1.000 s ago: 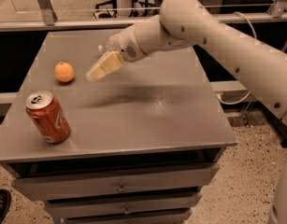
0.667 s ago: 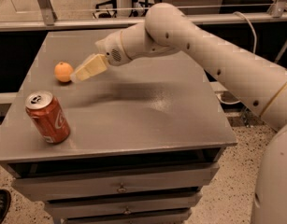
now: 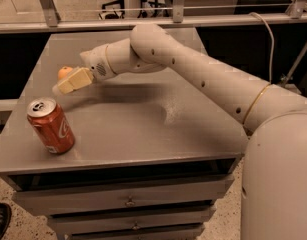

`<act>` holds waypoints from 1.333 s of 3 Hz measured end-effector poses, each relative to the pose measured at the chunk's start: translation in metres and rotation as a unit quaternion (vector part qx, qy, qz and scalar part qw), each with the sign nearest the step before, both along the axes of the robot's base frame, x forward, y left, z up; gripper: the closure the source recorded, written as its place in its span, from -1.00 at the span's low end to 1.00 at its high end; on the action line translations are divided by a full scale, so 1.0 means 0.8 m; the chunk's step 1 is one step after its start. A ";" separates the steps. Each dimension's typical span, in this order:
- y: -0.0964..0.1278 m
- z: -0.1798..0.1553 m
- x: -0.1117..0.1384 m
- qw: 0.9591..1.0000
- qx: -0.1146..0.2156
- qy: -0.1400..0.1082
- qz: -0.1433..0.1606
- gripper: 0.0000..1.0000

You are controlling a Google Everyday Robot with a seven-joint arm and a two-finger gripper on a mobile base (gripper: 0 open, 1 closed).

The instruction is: Pick orange

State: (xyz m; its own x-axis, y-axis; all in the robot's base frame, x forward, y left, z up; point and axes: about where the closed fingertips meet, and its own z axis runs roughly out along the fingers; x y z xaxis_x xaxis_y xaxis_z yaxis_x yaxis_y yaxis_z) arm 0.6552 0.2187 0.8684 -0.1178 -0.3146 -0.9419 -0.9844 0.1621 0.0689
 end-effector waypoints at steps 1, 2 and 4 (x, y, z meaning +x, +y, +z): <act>0.019 -0.012 -0.001 1.000 0.003 -0.002 0.006 -1.00; 0.028 -0.021 -0.007 1.000 0.004 -0.004 0.009 -0.73; 0.029 -0.023 -0.013 1.000 0.016 -0.013 0.007 0.20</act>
Offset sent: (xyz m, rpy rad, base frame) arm -0.0110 0.0244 -0.0269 0.0079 -0.0131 0.0176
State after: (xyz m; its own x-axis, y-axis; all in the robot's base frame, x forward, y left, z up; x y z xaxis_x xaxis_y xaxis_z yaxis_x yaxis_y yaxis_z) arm 0.6449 0.2420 0.8498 -0.0896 -0.2851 -0.9543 -0.9881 0.1461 0.0492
